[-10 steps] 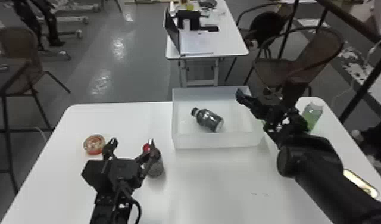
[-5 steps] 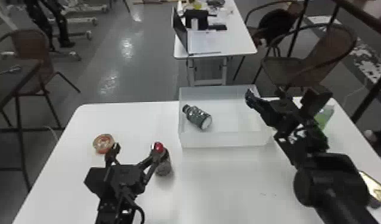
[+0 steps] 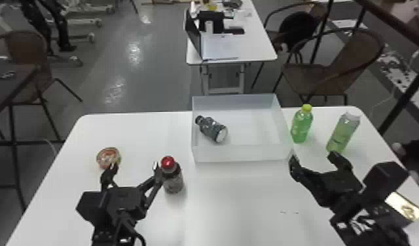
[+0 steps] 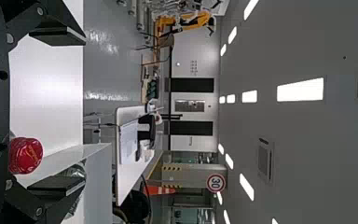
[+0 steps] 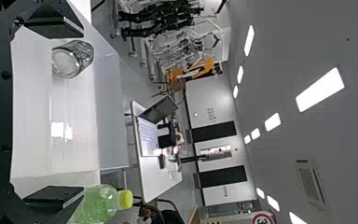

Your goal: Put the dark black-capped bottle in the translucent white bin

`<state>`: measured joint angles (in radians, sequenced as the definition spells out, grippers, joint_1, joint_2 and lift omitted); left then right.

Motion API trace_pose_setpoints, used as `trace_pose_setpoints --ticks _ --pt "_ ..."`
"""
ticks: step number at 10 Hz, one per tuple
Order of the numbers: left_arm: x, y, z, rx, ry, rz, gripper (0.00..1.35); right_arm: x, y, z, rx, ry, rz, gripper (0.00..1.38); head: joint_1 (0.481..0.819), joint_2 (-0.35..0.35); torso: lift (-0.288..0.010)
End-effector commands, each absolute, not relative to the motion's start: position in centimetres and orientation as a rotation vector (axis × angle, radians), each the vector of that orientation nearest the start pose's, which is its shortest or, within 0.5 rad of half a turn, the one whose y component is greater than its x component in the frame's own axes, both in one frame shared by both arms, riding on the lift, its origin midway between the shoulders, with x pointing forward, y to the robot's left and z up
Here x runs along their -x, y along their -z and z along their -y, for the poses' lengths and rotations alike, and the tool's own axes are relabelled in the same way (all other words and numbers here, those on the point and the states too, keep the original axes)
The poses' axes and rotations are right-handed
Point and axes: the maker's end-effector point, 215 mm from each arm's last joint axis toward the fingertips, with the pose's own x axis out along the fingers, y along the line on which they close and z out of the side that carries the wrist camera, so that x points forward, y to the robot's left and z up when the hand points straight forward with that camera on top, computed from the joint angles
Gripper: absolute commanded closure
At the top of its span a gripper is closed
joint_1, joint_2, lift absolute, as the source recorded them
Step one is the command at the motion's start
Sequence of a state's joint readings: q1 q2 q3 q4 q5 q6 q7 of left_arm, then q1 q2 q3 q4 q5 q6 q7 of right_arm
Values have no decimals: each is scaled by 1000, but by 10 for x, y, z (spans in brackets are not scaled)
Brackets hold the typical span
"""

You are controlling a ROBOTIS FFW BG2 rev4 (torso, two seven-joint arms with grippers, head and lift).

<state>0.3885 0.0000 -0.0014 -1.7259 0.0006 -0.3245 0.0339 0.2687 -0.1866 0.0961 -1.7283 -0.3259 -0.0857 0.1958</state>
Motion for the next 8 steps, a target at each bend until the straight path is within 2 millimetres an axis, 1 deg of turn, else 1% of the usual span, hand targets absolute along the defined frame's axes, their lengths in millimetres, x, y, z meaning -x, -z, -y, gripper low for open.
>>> trace_pose_setpoints --ticks 1,2,3,4,8 --pt "-460 363 -236 0 -38 91 231 -471 385 190 -126 -289 -76 108 695 61 -35" --pt "-457 365 -239 -4 -44 81 231 -456 394 194 -110 -284 -117 108 695 57 -35" --pt "-456 366 -239 -6 -43 77 231 -446 403 195 -118 -280 -149 108 695 56 -35" --pt "-454 369 -240 -8 -46 66 231 -443 404 195 -120 -280 -155 108 695 56 -35" --pt "-456 367 -237 -9 -41 66 231 -445 402 190 -114 -296 -150 108 695 58 -35"
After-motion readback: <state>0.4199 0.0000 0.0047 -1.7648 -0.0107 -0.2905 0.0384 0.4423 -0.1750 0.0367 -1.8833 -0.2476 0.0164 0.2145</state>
